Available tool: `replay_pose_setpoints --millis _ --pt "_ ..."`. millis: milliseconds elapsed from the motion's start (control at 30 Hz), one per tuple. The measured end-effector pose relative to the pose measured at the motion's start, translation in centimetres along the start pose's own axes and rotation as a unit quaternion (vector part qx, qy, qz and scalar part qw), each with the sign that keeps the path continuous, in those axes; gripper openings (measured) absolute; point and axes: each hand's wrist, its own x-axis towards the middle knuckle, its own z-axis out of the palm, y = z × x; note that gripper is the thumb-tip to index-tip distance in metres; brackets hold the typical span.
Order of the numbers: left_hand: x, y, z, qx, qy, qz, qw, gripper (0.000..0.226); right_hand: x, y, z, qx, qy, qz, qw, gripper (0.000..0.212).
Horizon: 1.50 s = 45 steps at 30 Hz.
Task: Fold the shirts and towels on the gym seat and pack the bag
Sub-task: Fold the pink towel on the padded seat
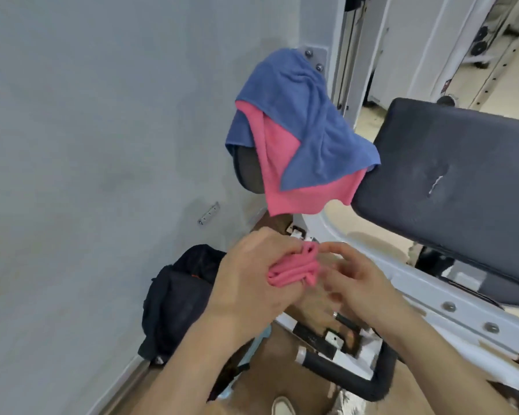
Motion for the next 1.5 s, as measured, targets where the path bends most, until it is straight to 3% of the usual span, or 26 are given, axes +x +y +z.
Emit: replay_pose_setpoints --millis 67,100,200,300,433,633,700,800,867,933,1033,1100,1167,1233,1333,1500 --pt "-1.9 -0.6 -0.5 0.104 0.011 0.079 0.991 0.022 -0.3 -0.6 1.2 0.096 -0.157 0.143 0.972 0.045" --pt "-3.0 -1.1 -0.4 0.139 0.005 0.12 0.983 0.02 -0.4 -0.8 1.7 0.118 -0.22 0.172 0.953 0.056" --pt "-6.1 -2.4 0.9 0.278 -0.014 0.194 0.941 0.011 0.2 -0.9 3.6 0.128 -0.26 0.161 0.943 0.05" --pt "-8.2 -3.1 2.4 0.328 0.006 0.138 0.934 0.026 1.4 0.2 4.8 0.113 -0.195 0.146 0.963 0.048" --pt "-10.4 -5.3 3.3 0.335 -0.021 0.078 0.939 0.045 3.7 1.5 5.4 0.124 -0.214 0.167 0.954 0.049" --pt "-12.2 -10.5 4.8 0.308 -0.07 -0.003 0.949 0.038 9.2 3.2 7.4 0.03 -0.236 0.189 0.953 0.033" --pt "-12.1 -13.3 5.1 0.272 -0.096 -0.048 0.956 0.038 11.8 4.4 9.1 -0.004 -0.202 0.169 0.965 0.035" --pt "-11.4 -18.6 4.9 0.119 -0.124 -0.172 0.97 0.031 16.7 6.9 11.6 -0.061 -0.148 0.136 0.978 0.036" --pt "-11.0 -23.6 4.8 0.065 -0.112 -0.27 0.954 0.035 20.3 8.8 13.0 -0.077 -0.116 0.144 0.98 0.035" --pt "-10.9 -30.0 4.8 0.112 -0.104 -0.356 0.922 0.038 23.7 11.0 14.3 -0.09 -0.091 0.15 0.98 0.036" --pt "-11.1 -39.8 5.4 0.226 -0.14 -0.486 0.833 0.041 28.3 14.5 16.3 -0.121 -0.078 0.154 0.978 0.038" --pt "-11.3 -44.6 6.3 0.253 -0.184 -0.536 0.784 0.045 31.0 16.7 17.6 -0.147 -0.085 0.155 0.973 0.039" --pt "-11.3 -47.9 7.2 0.259 -0.211 -0.555 0.762 0.045 33.4 18.6 19.0 -0.172 -0.104 0.156 0.967 0.041" --pt "-11.2 -49.8 7.7 0.264 -0.201 -0.557 0.761 0.042 35.4 20.1 20.2 -0.172 -0.123 0.166 0.963 0.045" --pt "-12.0 -49.6 7.5 0.259 -0.104 -0.533 0.799 0.027 37.8 21.8 22.0 -0.167 -0.141 0.168 0.961 0.051" --pt "-15.6 -47.5 5.0 0.094 0.005 -0.6 0.794 0.019 39.7 23.7 25.2 -0.146 -0.186 0.157 0.959 0.058"
